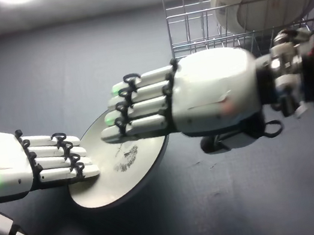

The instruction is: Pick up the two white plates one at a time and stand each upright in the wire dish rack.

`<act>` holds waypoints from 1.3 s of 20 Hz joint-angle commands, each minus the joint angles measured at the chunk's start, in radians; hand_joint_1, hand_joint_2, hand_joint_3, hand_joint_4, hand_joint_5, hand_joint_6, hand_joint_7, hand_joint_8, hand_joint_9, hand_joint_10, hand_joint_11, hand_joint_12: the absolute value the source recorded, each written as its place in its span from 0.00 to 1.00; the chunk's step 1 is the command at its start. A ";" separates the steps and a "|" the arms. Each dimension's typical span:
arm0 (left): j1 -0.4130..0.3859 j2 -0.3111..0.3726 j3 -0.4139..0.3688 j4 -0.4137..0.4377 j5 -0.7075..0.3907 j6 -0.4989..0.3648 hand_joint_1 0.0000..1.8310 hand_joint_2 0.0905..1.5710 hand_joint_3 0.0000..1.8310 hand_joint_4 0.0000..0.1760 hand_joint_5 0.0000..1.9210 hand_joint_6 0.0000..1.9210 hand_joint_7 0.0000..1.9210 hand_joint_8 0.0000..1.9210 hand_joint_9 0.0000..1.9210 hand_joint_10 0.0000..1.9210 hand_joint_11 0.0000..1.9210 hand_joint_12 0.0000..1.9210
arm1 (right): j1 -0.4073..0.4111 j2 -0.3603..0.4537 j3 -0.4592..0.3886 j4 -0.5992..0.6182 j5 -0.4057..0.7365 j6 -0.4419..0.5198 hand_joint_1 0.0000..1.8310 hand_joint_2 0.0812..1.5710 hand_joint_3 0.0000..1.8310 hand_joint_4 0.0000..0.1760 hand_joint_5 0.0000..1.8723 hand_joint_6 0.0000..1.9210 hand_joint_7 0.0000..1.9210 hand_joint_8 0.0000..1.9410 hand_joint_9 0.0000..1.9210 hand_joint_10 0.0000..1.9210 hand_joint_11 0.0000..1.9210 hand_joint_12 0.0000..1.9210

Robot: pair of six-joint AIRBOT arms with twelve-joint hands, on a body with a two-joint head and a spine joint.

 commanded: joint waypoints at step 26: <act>-0.008 -0.023 0.002 0.049 -0.032 -0.010 0.00 0.66 0.00 0.00 0.00 0.00 0.00 0.00 0.00 0.00 0.03 0.01 | -0.038 -0.220 0.181 0.044 0.045 -0.028 0.76 0.65 0.00 0.00 0.54 0.48 0.58 0.29 0.60 0.50 0.50 0.71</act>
